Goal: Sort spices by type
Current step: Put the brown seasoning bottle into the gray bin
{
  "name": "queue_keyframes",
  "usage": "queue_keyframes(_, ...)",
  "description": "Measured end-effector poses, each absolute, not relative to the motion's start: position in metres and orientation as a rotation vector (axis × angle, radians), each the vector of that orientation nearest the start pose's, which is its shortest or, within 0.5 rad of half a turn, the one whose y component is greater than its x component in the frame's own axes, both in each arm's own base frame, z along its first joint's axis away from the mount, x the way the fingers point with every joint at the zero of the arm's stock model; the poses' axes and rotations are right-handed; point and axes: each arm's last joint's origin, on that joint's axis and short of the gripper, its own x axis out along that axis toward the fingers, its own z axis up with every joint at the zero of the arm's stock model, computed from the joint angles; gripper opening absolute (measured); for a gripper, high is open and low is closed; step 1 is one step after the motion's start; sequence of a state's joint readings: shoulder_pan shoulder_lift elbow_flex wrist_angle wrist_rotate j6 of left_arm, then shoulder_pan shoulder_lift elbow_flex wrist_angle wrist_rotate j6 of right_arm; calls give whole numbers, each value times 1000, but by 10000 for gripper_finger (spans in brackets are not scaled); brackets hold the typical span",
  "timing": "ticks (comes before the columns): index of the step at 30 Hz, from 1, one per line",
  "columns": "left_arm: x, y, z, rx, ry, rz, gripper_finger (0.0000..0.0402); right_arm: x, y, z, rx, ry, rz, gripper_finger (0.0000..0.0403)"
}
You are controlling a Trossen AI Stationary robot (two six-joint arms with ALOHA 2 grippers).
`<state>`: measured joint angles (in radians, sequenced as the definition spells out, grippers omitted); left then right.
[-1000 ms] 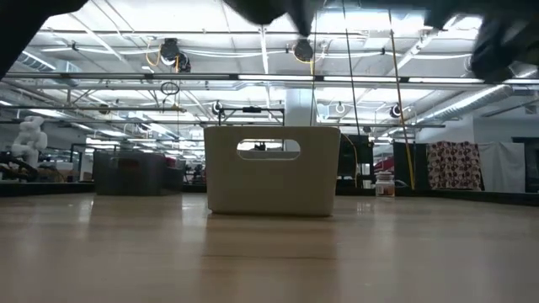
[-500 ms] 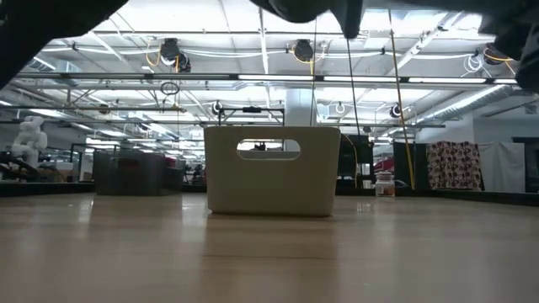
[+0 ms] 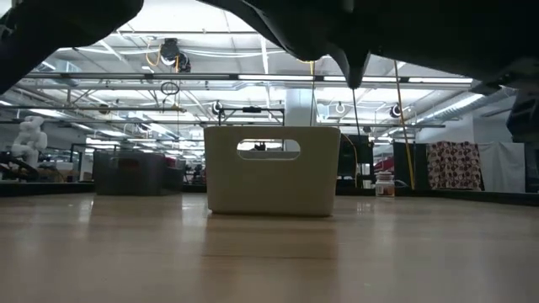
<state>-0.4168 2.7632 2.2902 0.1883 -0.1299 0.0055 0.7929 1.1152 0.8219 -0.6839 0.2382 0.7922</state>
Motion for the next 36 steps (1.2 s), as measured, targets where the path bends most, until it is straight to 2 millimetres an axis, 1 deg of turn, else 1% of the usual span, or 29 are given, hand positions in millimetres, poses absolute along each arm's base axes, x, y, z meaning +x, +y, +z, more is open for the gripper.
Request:
queue_keyframes(5, 552, -243, 116, 82, 273, -292, 290, 152, 144, 248, 235, 981, 139, 0)
queue_keyframes(13, 555, -236, 114, 66, 294, -277, 290, 152, 144, 248, 236, 980, 139, 0)
queue_keyframes(19, 556, -235, 101, 59, 309, -294, 290, 152, 144, 248, 236, 979, 139, 0)
queue_keyframes(22, 556, -235, 98, 58, 310, -294, 290, 152, 145, 248, 229, 977, 144, 0)
queue_keyframes(36, 557, -234, 99, 55, 295, -293, 290, 152, 145, 248, 225, 974, 149, 0)
